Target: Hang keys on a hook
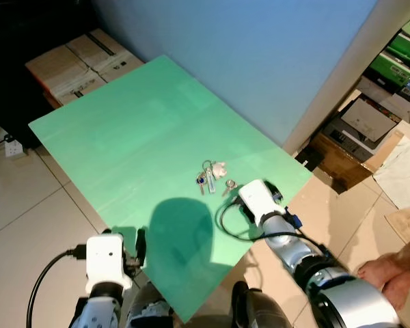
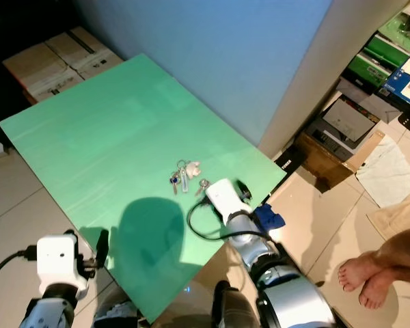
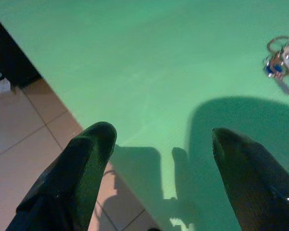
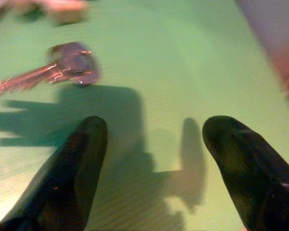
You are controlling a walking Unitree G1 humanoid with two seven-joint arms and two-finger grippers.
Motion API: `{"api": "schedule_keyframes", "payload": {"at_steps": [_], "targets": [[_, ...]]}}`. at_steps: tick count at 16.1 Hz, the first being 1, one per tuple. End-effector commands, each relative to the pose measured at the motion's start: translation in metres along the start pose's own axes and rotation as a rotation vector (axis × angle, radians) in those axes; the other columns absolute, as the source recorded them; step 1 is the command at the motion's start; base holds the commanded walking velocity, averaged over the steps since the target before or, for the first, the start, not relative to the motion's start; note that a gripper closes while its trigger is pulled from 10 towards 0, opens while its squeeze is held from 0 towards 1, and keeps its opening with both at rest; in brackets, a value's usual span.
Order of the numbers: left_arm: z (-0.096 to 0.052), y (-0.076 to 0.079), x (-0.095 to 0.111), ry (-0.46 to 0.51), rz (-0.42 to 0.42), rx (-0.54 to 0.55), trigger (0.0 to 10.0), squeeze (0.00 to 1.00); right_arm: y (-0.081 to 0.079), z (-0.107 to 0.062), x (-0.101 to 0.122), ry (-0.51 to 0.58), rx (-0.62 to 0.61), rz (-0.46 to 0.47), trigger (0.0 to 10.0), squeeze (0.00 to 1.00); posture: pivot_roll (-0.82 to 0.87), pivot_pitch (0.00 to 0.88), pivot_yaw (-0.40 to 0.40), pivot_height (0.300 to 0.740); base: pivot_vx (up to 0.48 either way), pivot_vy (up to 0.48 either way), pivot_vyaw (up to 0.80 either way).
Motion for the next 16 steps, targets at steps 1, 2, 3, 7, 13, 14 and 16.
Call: {"api": "schedule_keyframes", "payload": {"at_steps": [1,2,3,7,13,14,16], "targets": [[-0.003,-0.002,-0.006,-0.029,0.003,0.008,10.0,0.00,-0.006,-0.007,-0.028,-0.138,0.021,0.145,10.0,0.00,0.15,0.274,-0.029,0.740,0.000,0.000,0.00],[-0.001,-0.001,-0.006,-0.029,0.002,0.004,10.0,0.00,-0.008,-0.008,-0.034,-0.189,0.018,0.241,10.0,0.00,0.14,0.274,-0.026,0.740,0.000,0.000,0.00],[0.000,0.000,-0.006,-0.029,0.000,0.001,10.0,0.00,-0.009,-0.008,-0.036,-0.207,0.017,0.265,10.0,0.00,0.14,0.274,-0.024,0.740,0.000,0.000,0.00],[0.002,0.004,-0.007,-0.033,0.001,-0.013,10.0,0.00,0.003,-0.005,-0.035,-0.207,-0.001,0.234,10.0,0.00,0.13,0.272,-0.019,0.740,0.000,0.000,0.00],[0.038,0.011,-0.003,0.002,-0.018,-0.041,10.0,0.00,0.000,-0.003,-0.010,-0.037,0.013,0.207,10.0,0.00,0.05,0.161,-0.046,0.740,0.000,0.000,0.00],[0.050,0.014,-0.001,0.014,-0.028,-0.042,10.0,0.00,-0.001,-0.004,0.000,0.033,0.014,0.203,10.0,0.00,0.03,0.132,-0.046,0.740,0.000,0.000,0.00],[0.067,0.021,0.005,0.036,-0.034,-0.058,10.0,0.00,-0.003,-0.006,0.011,0.116,0.027,0.191,10.0,0.00,0.00,0.077,-0.040,0.740,0.000,0.000,0.00]]}}
Point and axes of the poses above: a point about 5 cm out from each wrist's last joint towards the gripper, its own z axis pointing out of the wrist towards the gripper, its own x axis along the axis of the wrist's last joint, y = z × x, the point moved 3 cm from there along z, pointing out of the wrist towards the gripper, and after that the axes turned 12 degrees about -z, right-handed, at the moved point
